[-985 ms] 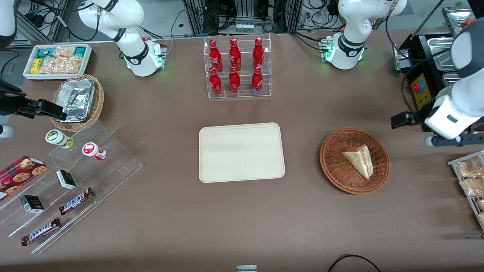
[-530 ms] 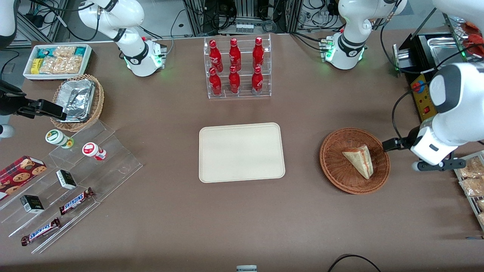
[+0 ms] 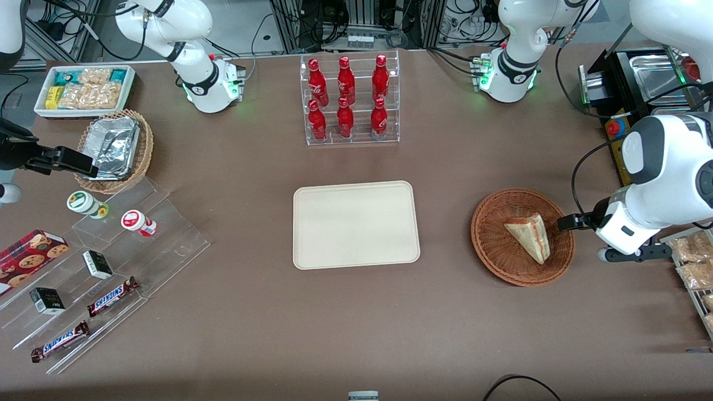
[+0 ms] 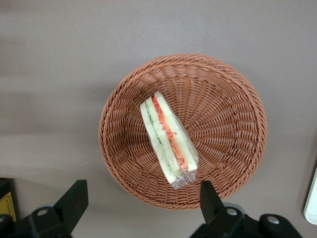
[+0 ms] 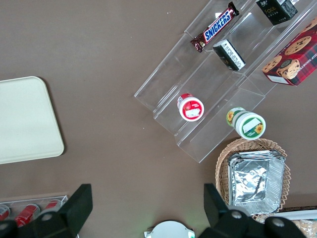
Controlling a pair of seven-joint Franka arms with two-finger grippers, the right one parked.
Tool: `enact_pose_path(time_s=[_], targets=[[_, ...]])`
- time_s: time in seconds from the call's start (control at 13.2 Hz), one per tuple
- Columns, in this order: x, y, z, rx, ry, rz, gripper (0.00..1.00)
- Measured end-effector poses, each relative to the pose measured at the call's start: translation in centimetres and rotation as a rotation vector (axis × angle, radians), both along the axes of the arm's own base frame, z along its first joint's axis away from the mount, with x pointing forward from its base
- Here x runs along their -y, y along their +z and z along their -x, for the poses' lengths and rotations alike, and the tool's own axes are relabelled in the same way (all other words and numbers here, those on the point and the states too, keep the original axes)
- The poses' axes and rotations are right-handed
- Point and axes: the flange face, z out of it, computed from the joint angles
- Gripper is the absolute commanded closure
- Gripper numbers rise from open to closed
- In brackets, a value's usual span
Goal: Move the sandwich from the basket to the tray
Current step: 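Move the left gripper over the sandwich in the wicker basket, then lower the left gripper and close it on the wrapped sandwich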
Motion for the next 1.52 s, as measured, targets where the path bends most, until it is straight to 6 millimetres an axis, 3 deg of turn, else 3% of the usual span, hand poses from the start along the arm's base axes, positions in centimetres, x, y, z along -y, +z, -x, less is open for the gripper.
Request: enact_pose_path(time_s=[0.45,0.91,1.21,1.52], targets=[[2.5,-2.8,1.5,0.037,0.221,-0.028,0.00],[2.4,-7.4,6.0,0.122,0.483,-0.034,0.00],[4.4,-7.8,6.6,0.134,0.548,-0.033,0.00],[4.6,-8.5,6.4,0.164,0.553,-0.020,0.00]])
